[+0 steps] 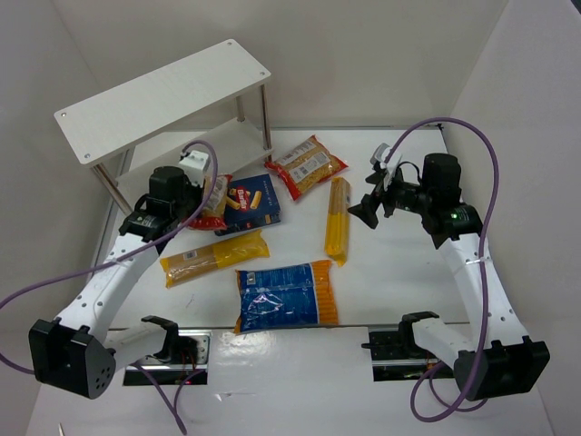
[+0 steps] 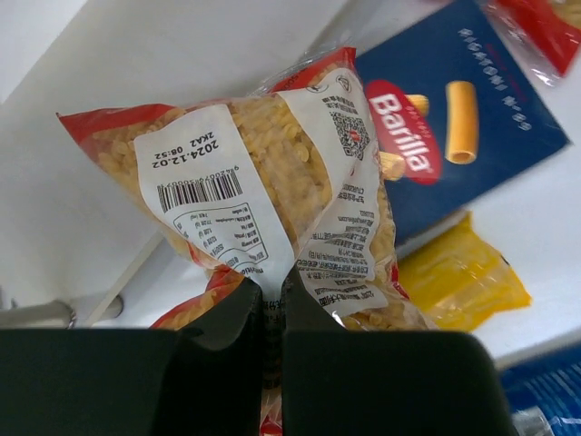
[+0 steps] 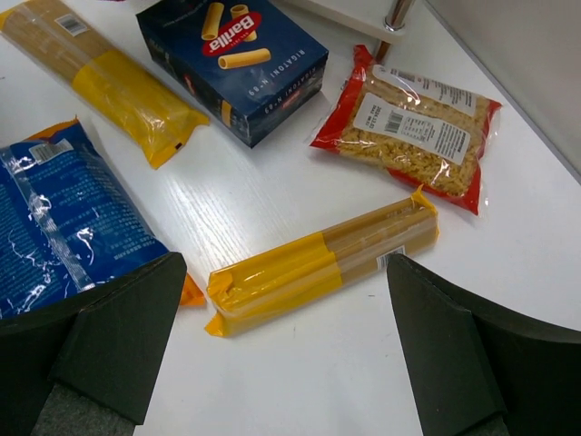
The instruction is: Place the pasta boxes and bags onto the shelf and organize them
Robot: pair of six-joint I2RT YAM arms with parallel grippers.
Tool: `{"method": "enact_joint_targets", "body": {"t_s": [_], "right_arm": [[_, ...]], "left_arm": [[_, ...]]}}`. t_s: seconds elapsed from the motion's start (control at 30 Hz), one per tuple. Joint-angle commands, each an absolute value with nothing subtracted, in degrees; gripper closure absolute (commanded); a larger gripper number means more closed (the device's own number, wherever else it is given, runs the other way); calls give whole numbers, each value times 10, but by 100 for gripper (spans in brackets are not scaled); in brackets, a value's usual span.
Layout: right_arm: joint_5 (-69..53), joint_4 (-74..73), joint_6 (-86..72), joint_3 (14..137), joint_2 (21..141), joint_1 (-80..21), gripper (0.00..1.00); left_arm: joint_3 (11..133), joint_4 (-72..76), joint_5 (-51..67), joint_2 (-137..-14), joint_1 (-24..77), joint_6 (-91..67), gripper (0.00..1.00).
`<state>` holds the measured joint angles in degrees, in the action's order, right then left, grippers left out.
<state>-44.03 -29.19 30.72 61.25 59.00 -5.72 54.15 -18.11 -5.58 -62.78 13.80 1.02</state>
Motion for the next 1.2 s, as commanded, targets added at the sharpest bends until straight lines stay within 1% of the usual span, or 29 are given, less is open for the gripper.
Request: {"method": "enact_joint_targets", "body": {"t_s": [0.0,0.17,0.4,0.7,0.87,1.03,1.17], "right_arm": [[-437,-260,302,606,577,-53,0],[-437,-260,302,599,577,-53,0],[-437,-255,302,594,577,-47,0],[-447,-255,308,584,562,-29,0],[-447,-255,308,577,556,-24,0],[-447,-255,308,572,551,-24,0],[-447,-255,308,572,551,-24,0]], "left_arm": [[558,-44,-150,-594,127,-25,100],[520,9,-215,-589,120,-25,100],[484,87,-261,-600,103,-42,100],[468,176,-287,-637,87,-55,100],[440,245,-303,-654,82,-19,100],[429,272,-303,-665,75,1,100],[396,319,-303,-671,69,30,100]]}}
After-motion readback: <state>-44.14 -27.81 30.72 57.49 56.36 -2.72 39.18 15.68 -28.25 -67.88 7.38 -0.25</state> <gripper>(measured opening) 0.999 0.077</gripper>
